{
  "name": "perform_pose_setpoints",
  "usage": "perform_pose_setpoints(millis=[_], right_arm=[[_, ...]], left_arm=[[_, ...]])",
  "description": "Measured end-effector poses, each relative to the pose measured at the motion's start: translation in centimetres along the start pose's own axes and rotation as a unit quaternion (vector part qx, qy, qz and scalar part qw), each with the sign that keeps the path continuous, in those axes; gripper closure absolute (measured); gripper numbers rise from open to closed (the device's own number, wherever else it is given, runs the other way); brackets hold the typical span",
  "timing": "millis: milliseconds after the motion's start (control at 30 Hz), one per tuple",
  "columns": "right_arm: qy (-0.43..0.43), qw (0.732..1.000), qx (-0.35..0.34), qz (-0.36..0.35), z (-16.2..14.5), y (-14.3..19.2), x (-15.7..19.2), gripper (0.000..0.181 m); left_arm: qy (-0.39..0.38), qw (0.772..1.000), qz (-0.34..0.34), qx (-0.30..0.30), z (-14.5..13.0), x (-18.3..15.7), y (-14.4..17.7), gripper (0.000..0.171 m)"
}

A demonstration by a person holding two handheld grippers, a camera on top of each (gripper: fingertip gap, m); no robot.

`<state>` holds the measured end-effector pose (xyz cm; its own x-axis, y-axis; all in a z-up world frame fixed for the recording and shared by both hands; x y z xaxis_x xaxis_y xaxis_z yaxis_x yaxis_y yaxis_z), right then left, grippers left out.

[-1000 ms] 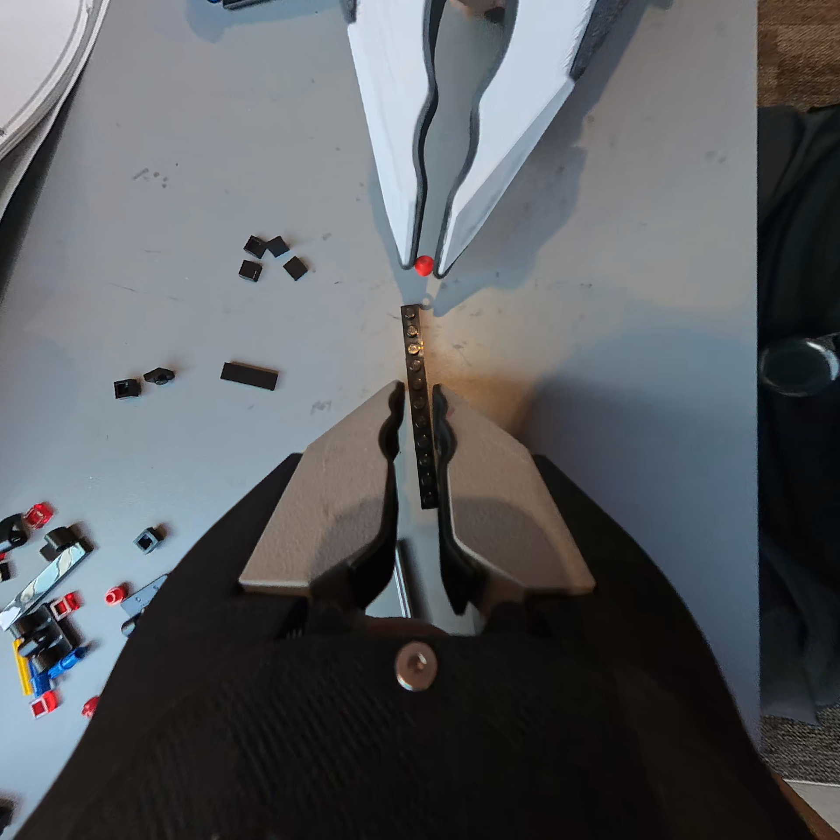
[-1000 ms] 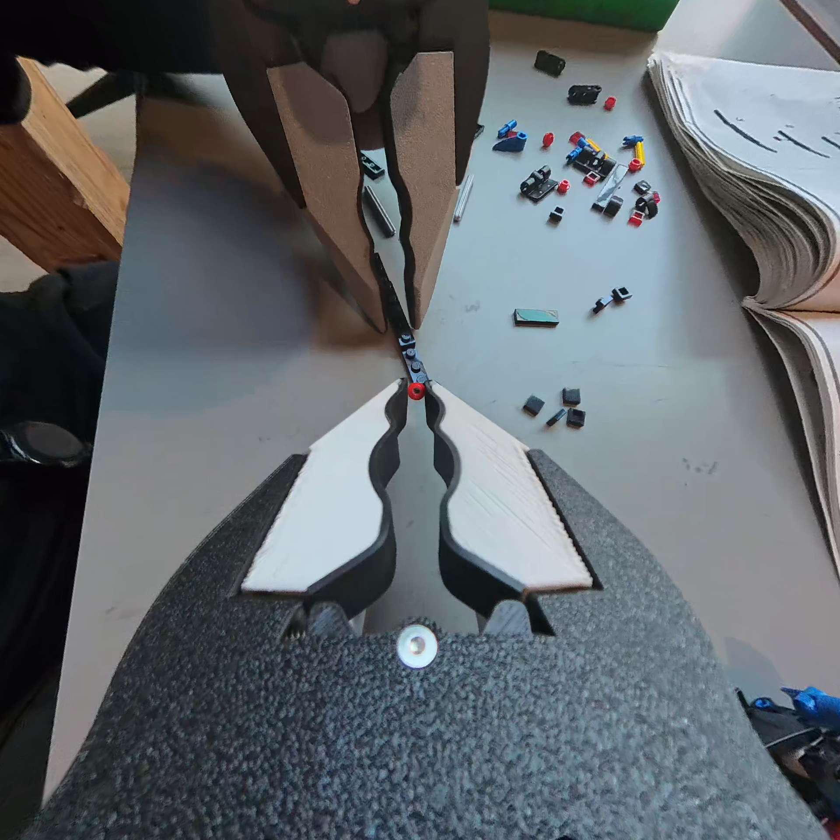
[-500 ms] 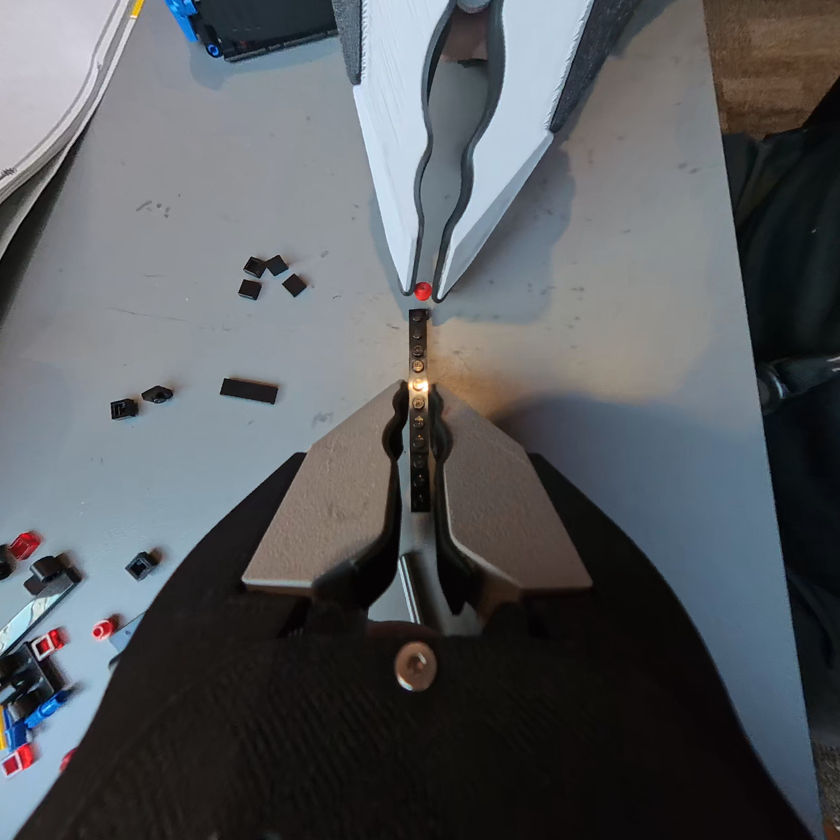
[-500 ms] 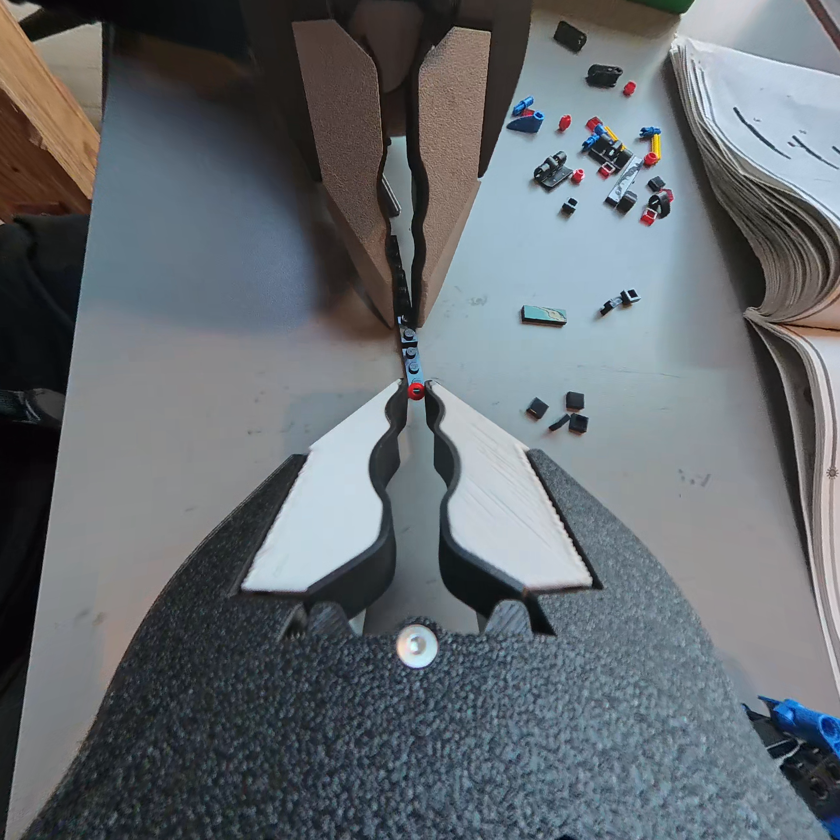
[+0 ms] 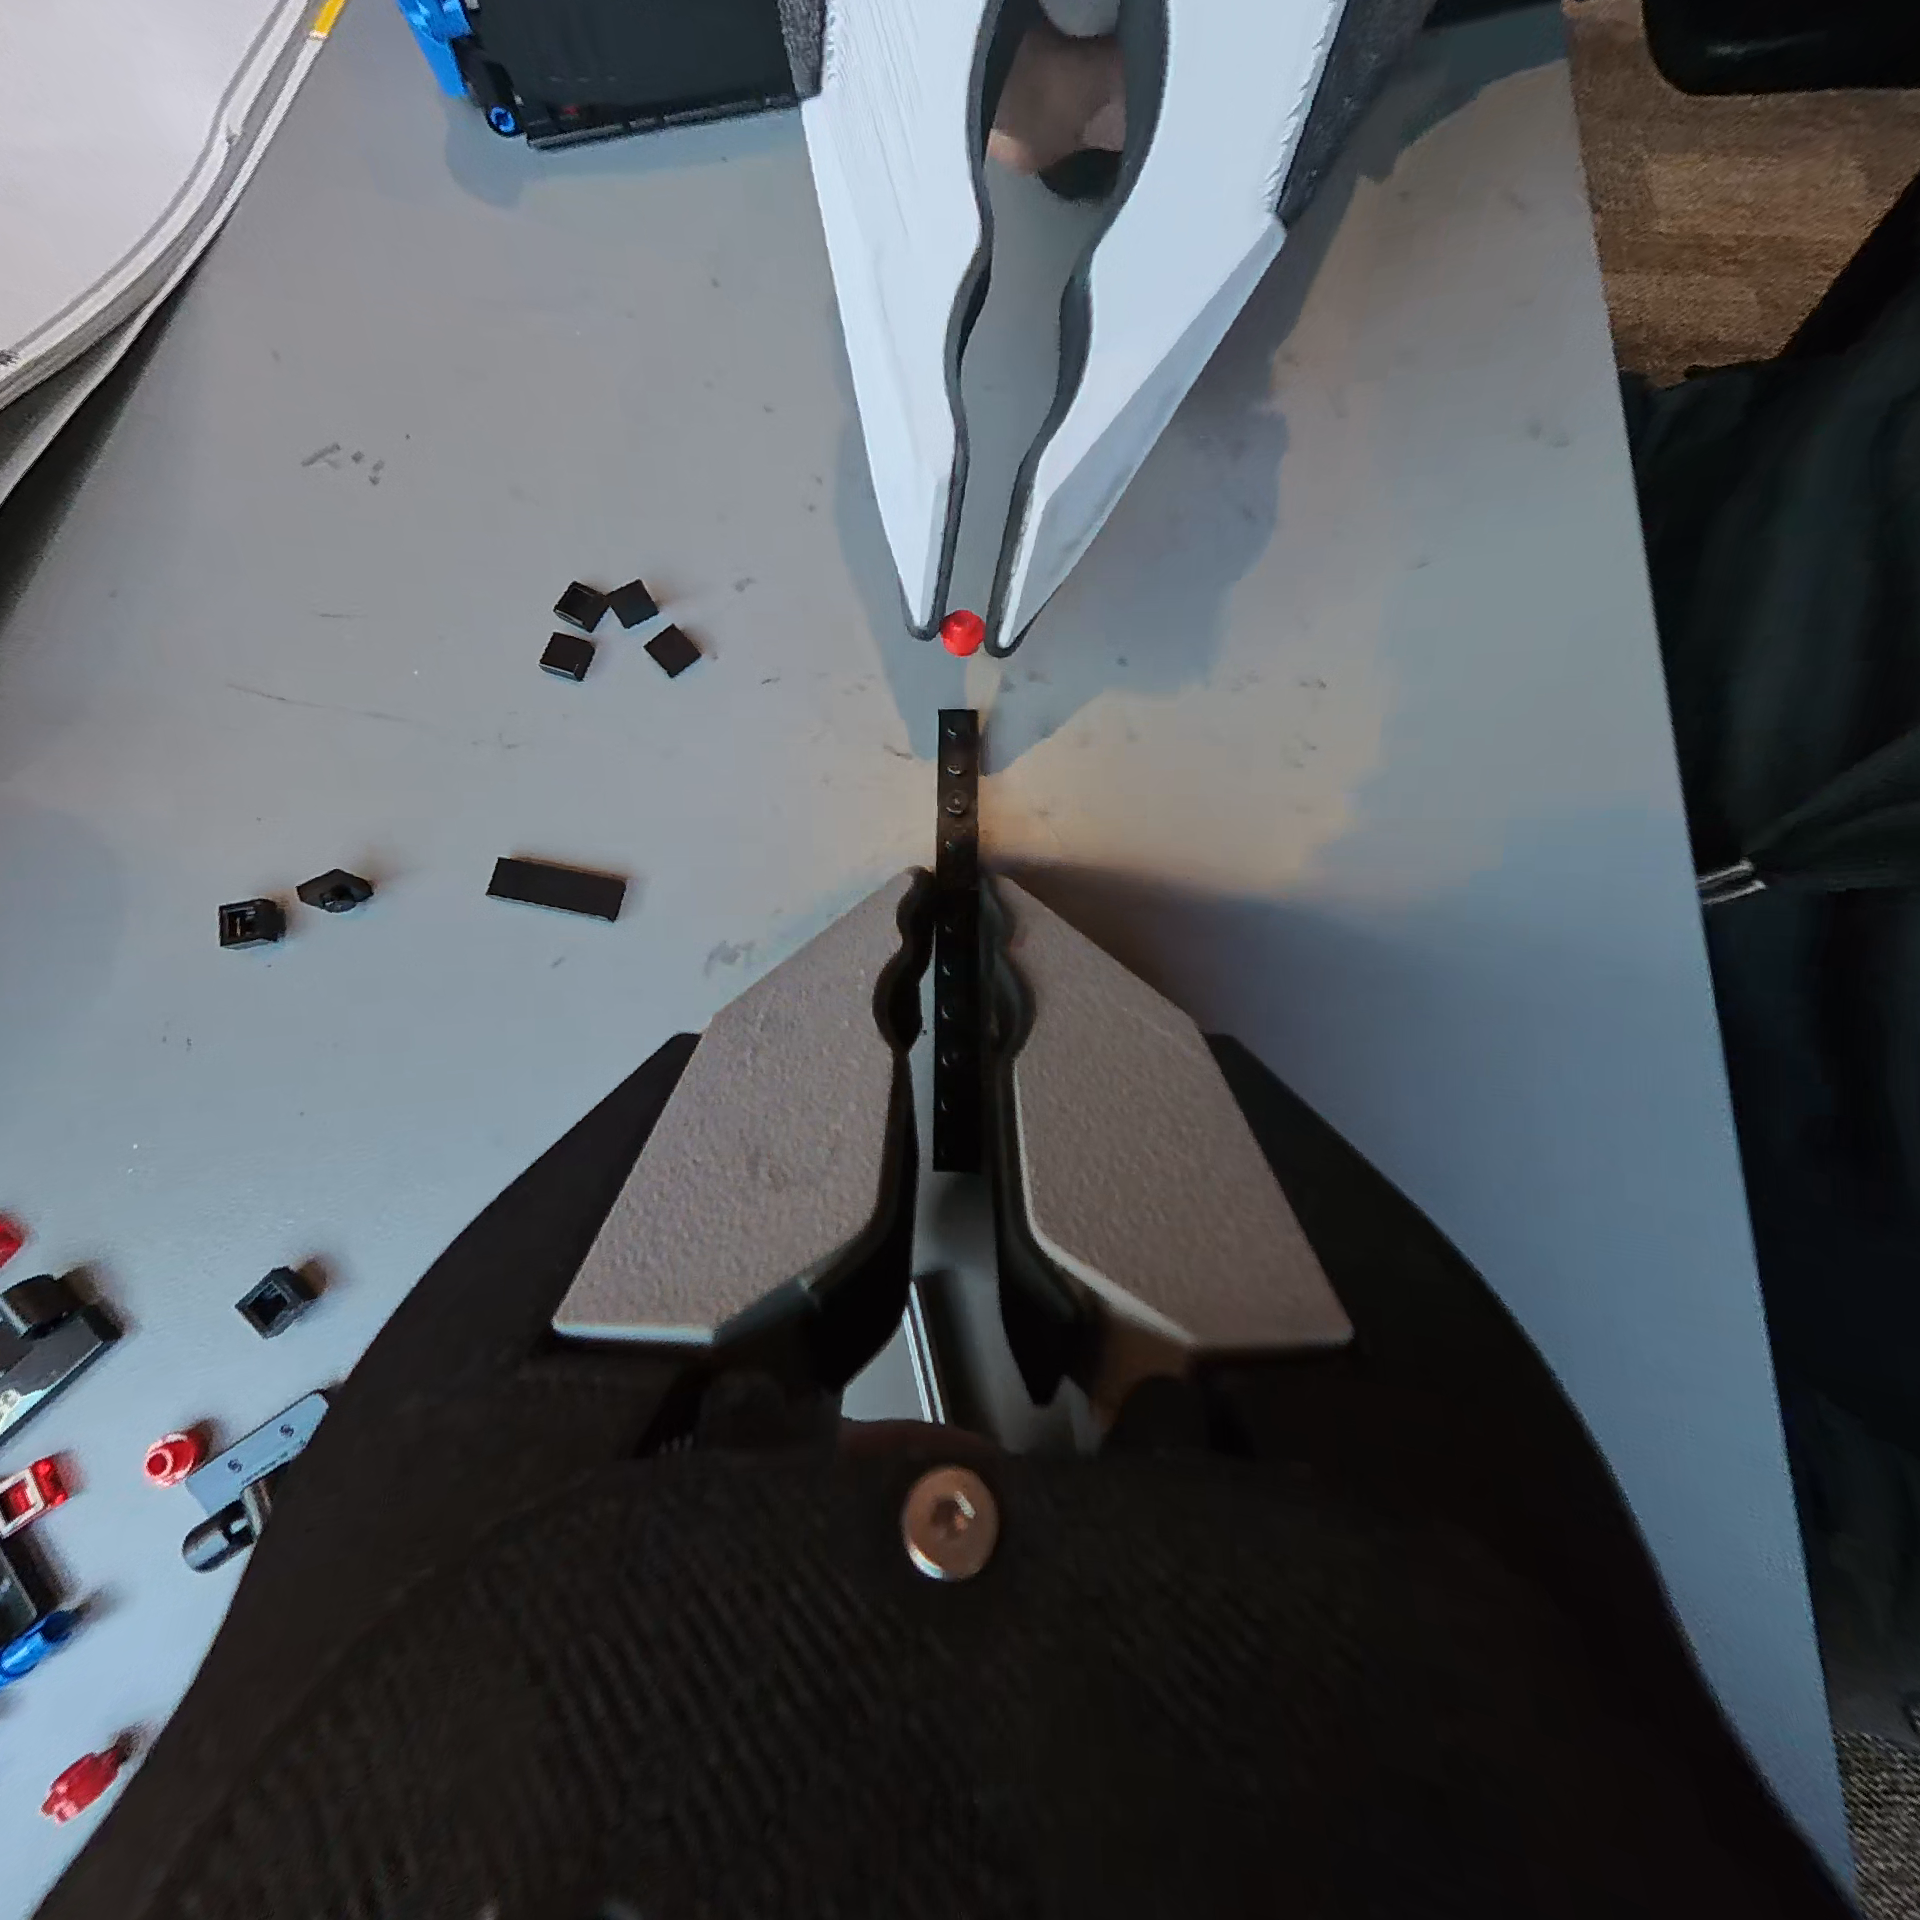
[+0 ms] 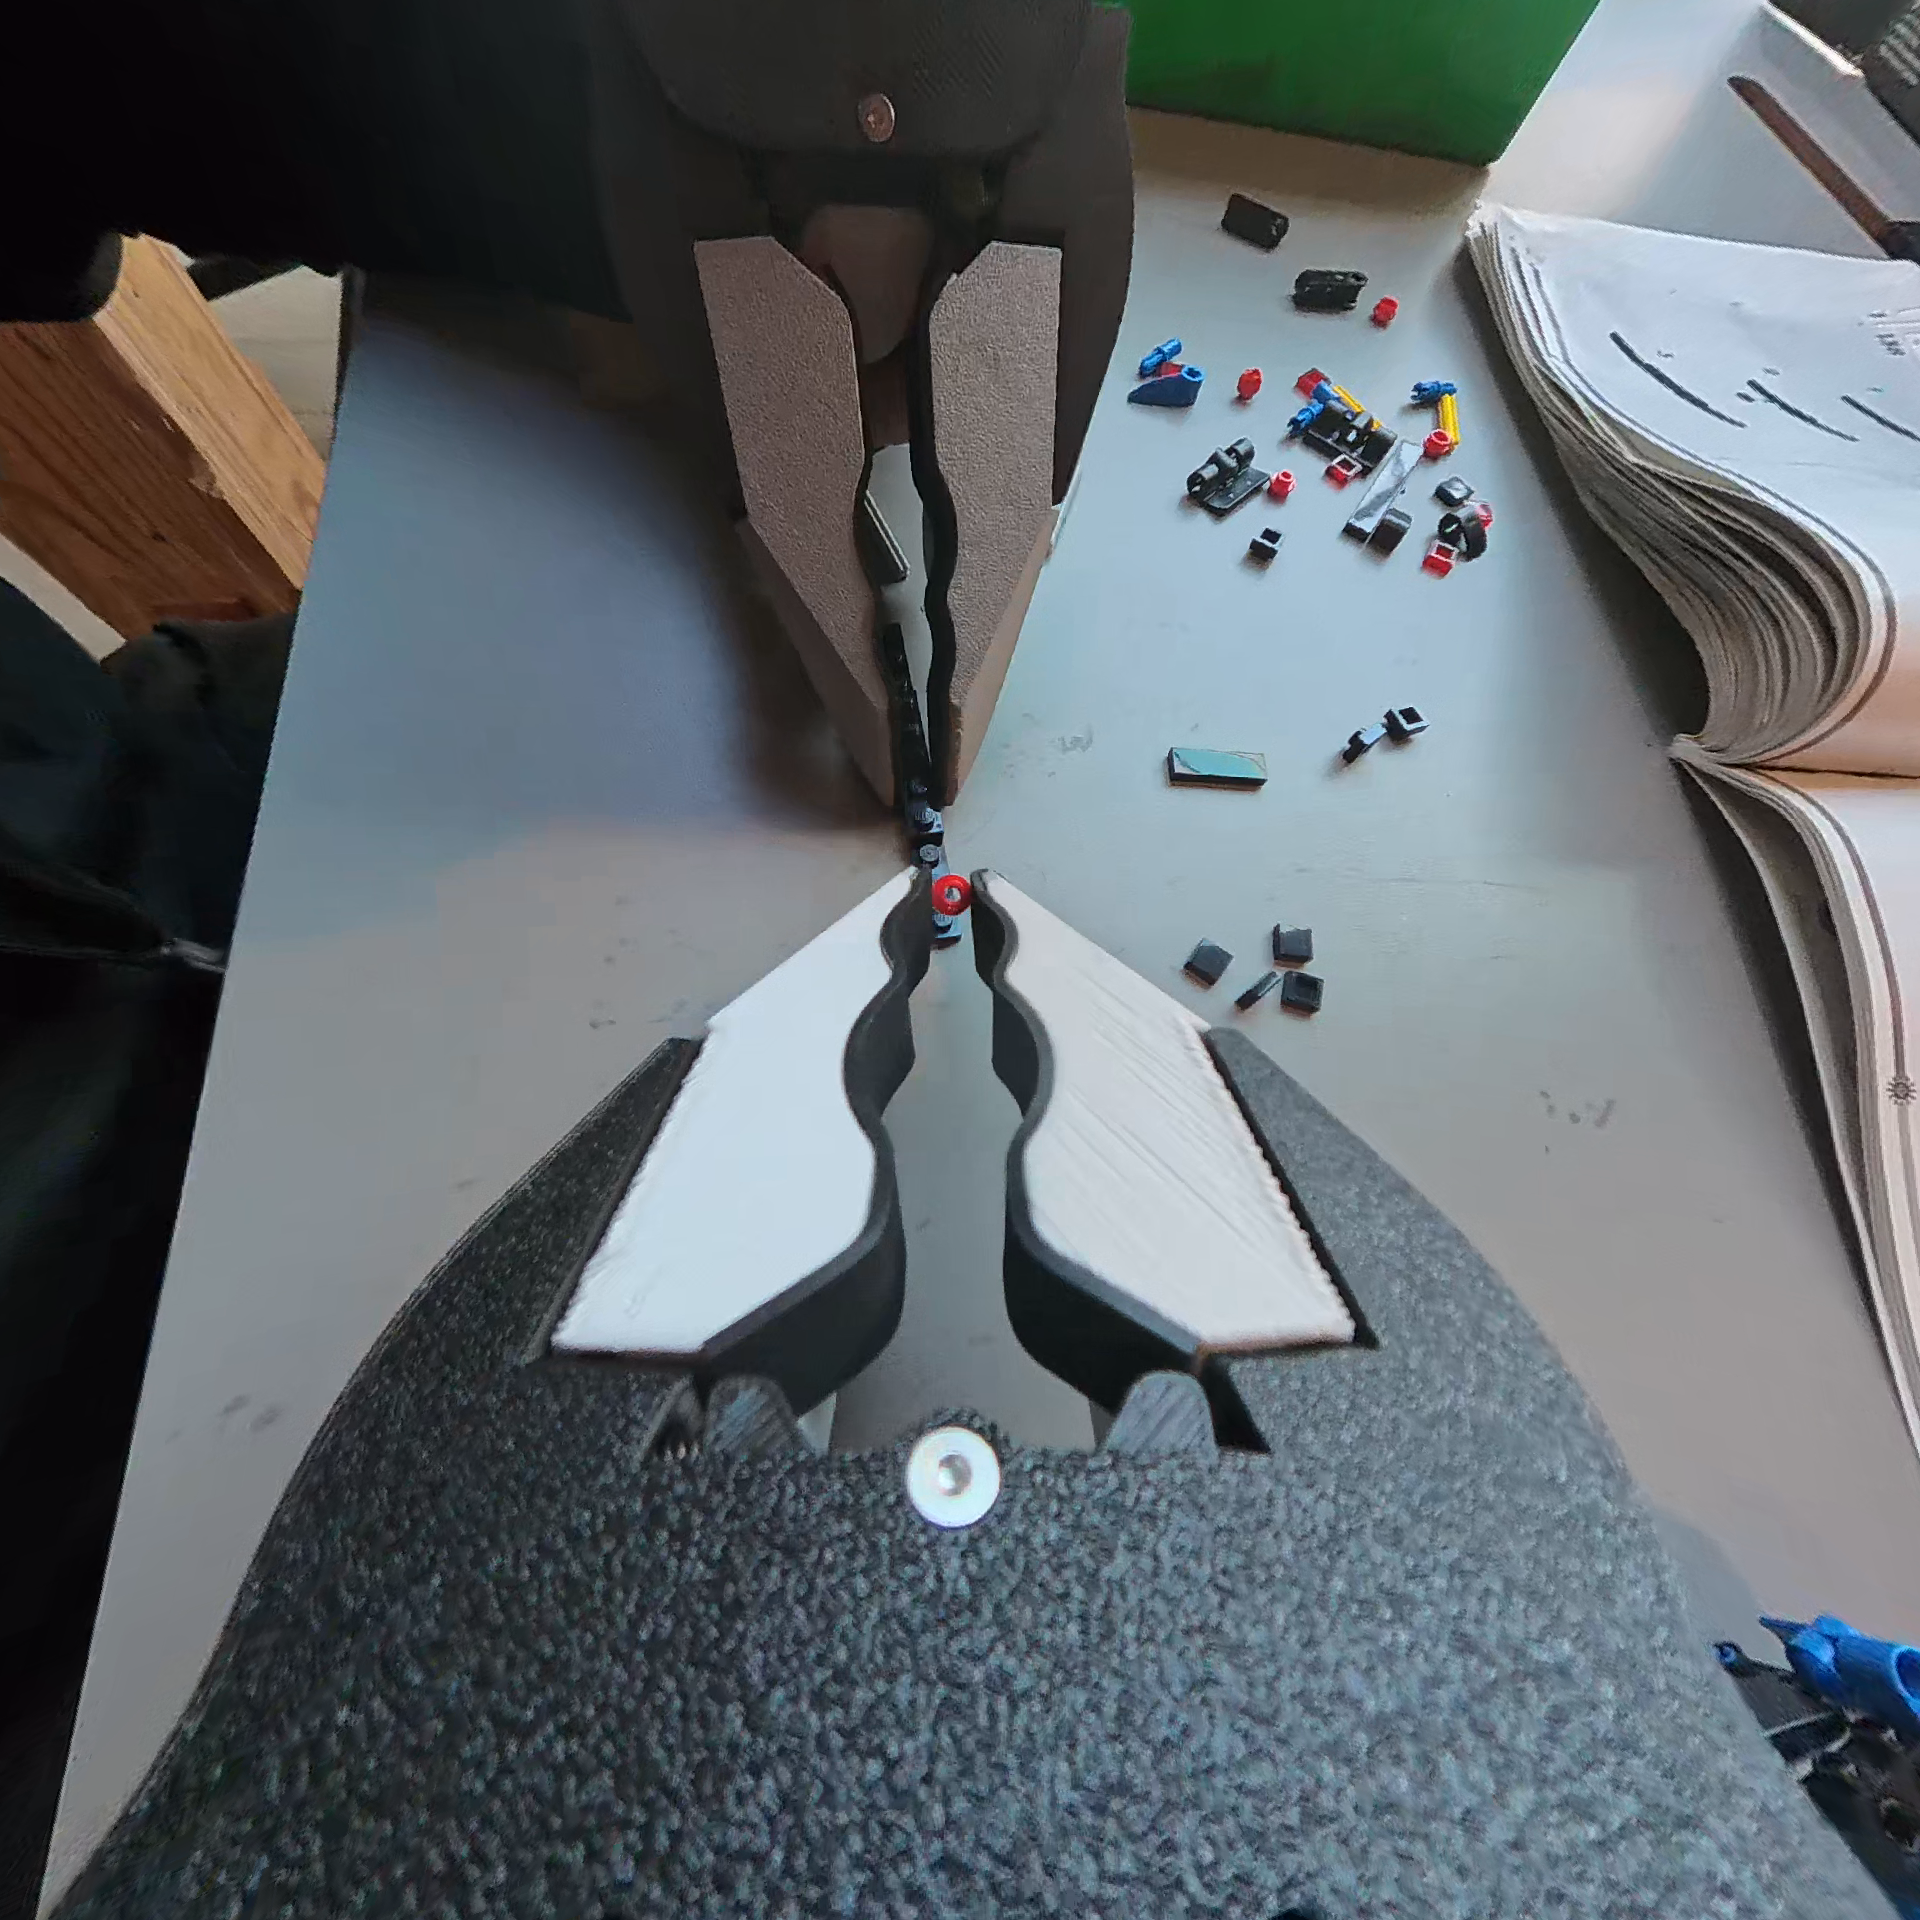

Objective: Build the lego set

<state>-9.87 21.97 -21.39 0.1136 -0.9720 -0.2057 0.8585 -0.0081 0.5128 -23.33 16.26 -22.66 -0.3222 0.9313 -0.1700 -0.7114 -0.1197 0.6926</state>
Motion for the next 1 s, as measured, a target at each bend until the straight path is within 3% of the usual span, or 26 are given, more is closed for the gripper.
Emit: perform_pose_setpoints(millis=[400, 1000], right_arm=[[-0.017, 1.0, 0.001, 0.004, -0.1, 0.1, -0.5, 0.175], [0.04, 0.998, 0.055, 0.017, -0.4, -1.2, 0.3, 0.175]], left_arm=[[0.008, 1.0, -0.01, -0.003, -0.1, 0.1, 0.1, 0.166], [0.011, 1.0, -0.014, -0.005, -0.1, 0.2, 0.1, 0.167]])
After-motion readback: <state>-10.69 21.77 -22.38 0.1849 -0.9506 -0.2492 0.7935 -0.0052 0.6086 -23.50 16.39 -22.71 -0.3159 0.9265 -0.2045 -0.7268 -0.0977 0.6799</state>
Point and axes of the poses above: each gripper's, where its closed fingertips meet, y back along the fingers, z out of its top, x = y × z across the jaws, the point moved 8 cm from there along y, back along the fingers, and after that the axes turned 13 degrees about -z, right-handed, at the moved point
